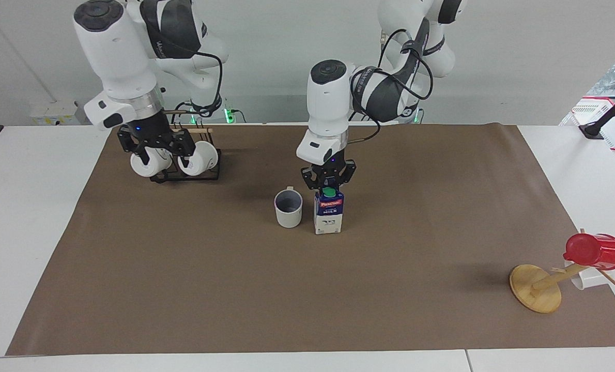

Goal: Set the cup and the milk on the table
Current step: 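Release the mug at center with the right gripper and withdraw it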

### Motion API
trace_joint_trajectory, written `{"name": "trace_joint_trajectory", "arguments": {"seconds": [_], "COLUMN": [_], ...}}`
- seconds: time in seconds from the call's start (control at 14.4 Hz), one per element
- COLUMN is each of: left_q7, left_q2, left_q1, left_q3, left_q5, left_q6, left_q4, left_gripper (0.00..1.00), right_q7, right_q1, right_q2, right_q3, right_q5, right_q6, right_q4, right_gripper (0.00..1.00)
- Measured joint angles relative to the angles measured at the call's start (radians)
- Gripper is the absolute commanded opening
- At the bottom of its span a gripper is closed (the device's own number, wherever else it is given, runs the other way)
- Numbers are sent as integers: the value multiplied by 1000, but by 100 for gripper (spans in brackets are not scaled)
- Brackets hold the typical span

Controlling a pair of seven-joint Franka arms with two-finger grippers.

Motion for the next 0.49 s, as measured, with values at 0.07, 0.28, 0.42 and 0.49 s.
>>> {"name": "trace_joint_trajectory", "arguments": {"seconds": [0.07,0.28,0.42,0.49], "left_q7": [0,0,0,0], "left_q2": [-1,-5,-4,-4], "left_q1": [0,0,0,0], "left_q3": [0,0,-1,-1], "left_q5": [0,0,0,0], "left_q6": [1,6,7,9], "left_q4": [-2,-7,-14,-18], "left_gripper": [0,93,100,100], "right_q7": [0,-28,-48,-51], "right_q1": [-12,-65,-97,-102], "right_q2": [-5,-11,-25,-33], "right_q3": [0,0,-1,-1], "right_q5": [-8,-13,-13,-13], "right_q6": [-24,-65,-79,-100], "right_q4": [3,7,16,30], "right_gripper": [100,100,100,100]}}
